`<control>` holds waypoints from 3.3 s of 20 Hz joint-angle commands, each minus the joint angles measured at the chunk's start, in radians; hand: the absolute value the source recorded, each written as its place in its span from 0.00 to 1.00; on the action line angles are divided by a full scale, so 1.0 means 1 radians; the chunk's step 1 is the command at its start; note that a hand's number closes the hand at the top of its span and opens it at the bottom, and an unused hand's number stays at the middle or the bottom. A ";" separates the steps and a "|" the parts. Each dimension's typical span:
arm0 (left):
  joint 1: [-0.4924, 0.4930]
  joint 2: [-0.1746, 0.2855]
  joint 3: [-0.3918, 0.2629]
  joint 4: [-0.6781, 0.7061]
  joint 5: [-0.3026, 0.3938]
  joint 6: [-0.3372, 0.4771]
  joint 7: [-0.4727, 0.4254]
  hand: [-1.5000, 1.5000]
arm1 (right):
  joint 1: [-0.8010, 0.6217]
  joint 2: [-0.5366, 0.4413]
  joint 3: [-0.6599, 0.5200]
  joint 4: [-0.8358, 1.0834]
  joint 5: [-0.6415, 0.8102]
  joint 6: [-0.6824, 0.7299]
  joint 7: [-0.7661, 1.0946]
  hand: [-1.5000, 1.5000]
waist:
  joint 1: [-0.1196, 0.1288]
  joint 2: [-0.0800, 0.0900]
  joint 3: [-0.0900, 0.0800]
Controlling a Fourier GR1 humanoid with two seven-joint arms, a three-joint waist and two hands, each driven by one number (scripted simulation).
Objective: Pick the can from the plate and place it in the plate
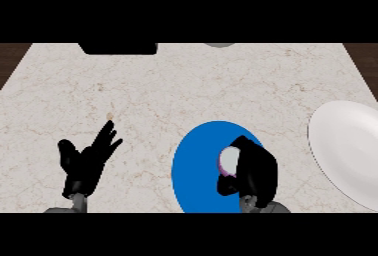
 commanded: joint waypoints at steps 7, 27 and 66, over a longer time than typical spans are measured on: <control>-0.059 -0.004 -0.022 0.005 -0.001 -0.027 0.035 0.50 | -0.345 0.011 -0.264 0.388 0.069 -0.172 0.247 1.00 | 0.062 0.031 -0.001; 0.006 -0.033 -0.027 0.008 -0.034 0.023 0.010 0.50 | -0.493 0.011 -0.569 0.307 0.706 -0.519 0.296 1.00 | -0.005 0.010 0.000; -0.020 -0.034 0.008 0.022 -0.028 -0.012 0.043 0.50 | -0.169 -0.344 -1.073 0.755 -0.438 -0.923 -0.765 0.00 | 0.009 0.015 0.003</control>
